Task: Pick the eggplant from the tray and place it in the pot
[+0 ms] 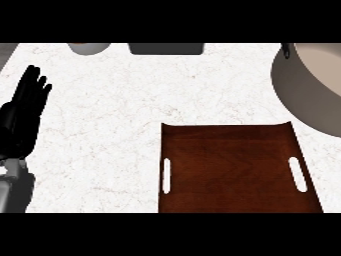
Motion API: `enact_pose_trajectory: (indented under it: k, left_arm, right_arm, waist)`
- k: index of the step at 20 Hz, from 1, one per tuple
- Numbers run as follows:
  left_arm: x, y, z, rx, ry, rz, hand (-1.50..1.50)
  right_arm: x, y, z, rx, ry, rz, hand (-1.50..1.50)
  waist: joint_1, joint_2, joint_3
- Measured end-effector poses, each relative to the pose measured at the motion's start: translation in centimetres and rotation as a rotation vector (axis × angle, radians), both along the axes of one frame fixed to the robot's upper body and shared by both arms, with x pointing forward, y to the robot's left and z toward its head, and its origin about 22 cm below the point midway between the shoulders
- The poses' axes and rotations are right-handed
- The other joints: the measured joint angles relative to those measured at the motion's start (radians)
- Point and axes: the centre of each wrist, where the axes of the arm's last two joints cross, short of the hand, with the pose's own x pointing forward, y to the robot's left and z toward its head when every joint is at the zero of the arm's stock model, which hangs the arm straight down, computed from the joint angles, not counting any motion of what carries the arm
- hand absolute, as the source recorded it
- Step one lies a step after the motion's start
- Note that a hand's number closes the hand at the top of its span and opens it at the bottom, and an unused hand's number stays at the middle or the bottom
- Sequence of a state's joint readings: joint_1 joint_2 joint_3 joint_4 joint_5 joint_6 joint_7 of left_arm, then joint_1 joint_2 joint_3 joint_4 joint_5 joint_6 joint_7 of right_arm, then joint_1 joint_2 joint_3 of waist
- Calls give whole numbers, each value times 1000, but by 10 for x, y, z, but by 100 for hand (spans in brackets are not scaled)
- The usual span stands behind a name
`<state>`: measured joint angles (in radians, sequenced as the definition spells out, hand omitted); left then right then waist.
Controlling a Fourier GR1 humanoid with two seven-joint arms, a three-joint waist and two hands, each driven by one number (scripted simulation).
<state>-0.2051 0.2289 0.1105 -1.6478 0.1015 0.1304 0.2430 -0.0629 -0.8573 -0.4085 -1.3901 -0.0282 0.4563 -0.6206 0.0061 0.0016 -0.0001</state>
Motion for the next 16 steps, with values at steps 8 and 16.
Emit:
enact_pose_trajectory:
  k: [8, 16]
  left_arm:
    - [0, -8, -5, -1, -4, -14, 0]
    - [8, -19, -4, -3, -12, -37, 0]
  right_arm:
    - [55, -10, -19, 68, 62, -55, 150]
    - [84, -3, -31, -166, -117, -247, 150]
  waist:
    - [17, 4, 1]
    - [39, 11, 0]
